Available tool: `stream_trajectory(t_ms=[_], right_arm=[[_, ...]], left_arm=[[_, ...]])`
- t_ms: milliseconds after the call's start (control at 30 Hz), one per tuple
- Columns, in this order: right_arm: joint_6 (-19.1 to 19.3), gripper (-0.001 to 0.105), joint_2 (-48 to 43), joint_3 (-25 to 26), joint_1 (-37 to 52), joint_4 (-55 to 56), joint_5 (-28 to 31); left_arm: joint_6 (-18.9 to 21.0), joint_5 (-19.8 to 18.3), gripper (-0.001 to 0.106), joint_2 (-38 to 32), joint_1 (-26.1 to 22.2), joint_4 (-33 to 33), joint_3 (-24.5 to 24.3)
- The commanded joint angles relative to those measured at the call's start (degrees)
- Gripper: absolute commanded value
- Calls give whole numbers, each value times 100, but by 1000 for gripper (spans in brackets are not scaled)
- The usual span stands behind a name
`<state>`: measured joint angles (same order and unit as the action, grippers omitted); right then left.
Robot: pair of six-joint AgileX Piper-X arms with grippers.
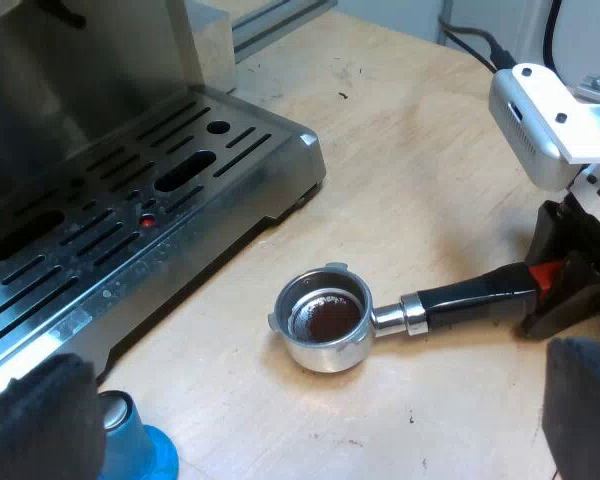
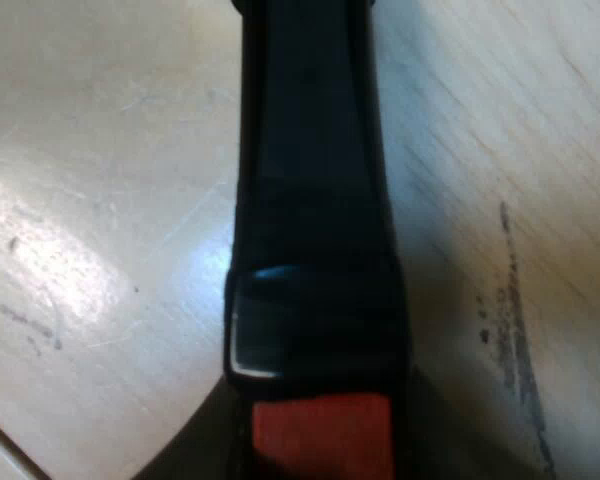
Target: Grind coffee beans and then tamp
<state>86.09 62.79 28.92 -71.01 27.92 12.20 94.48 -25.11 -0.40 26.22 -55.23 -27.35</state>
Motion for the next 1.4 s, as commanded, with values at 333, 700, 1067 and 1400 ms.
stream_trajectory(t_ms=[333,700,1067,1400], right_arm=[[-67,0,-77,-282,19,-726,129],[-216,0,-77,-282,19,-602,108],[-501,33,-77,-282,19,-447,-108],[-878,54,-77,-244,19,233,-358]], left_arm=[[91,46,89,749,27,23,-32],[-210,-338,89,2037,27,23,-32],[-348,-729,89,2300,27,33,-32],[-348,-791,89,2300,27,33,-32]])
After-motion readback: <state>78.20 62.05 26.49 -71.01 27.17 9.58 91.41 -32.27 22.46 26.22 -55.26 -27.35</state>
